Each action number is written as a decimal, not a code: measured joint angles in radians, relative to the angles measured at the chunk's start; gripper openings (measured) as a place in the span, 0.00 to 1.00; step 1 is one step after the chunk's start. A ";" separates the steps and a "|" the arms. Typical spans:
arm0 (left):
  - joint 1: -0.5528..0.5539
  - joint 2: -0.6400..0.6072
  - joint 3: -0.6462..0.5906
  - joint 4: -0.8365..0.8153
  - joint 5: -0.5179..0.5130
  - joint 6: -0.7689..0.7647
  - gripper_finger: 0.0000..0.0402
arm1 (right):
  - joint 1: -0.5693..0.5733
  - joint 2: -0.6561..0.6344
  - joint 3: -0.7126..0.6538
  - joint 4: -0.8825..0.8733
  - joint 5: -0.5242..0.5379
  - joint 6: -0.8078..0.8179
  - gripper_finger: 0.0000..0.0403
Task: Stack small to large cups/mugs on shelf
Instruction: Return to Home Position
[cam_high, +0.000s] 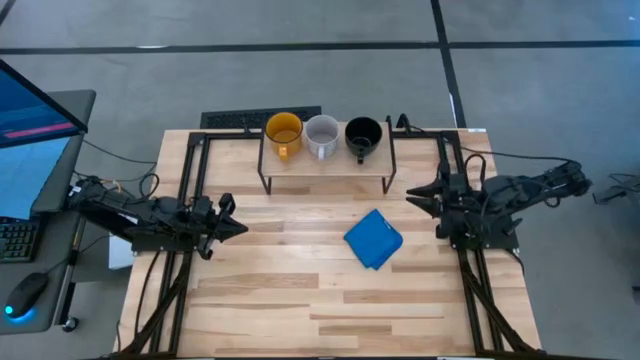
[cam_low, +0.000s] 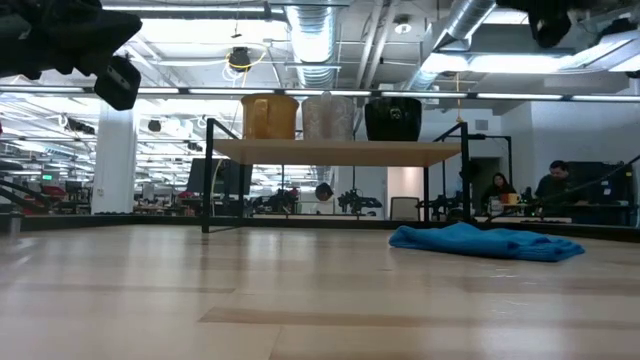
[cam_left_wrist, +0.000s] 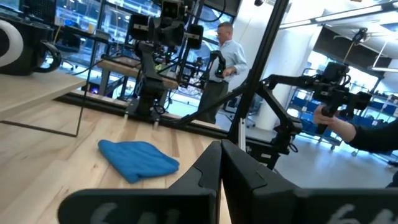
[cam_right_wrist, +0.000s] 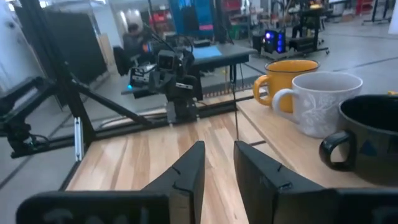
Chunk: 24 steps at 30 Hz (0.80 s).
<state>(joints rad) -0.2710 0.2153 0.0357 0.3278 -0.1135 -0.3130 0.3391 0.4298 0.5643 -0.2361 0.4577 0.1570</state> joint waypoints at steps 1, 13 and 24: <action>0.000 0.000 0.000 0.000 0.000 0.005 0.00 | -0.002 -0.017 -0.027 0.025 -0.002 0.001 0.26; 0.000 0.000 0.000 -0.006 0.000 0.021 0.00 | -0.065 -0.169 -0.259 0.171 -0.076 0.051 0.26; 0.000 0.000 -0.001 -0.005 0.000 0.065 0.00 | -0.101 -0.288 -0.396 0.240 -0.095 0.088 0.26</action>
<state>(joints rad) -0.2710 0.2152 0.0343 0.3224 -0.1132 -0.2480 0.2379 0.1420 0.1684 0.0040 0.3626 0.2447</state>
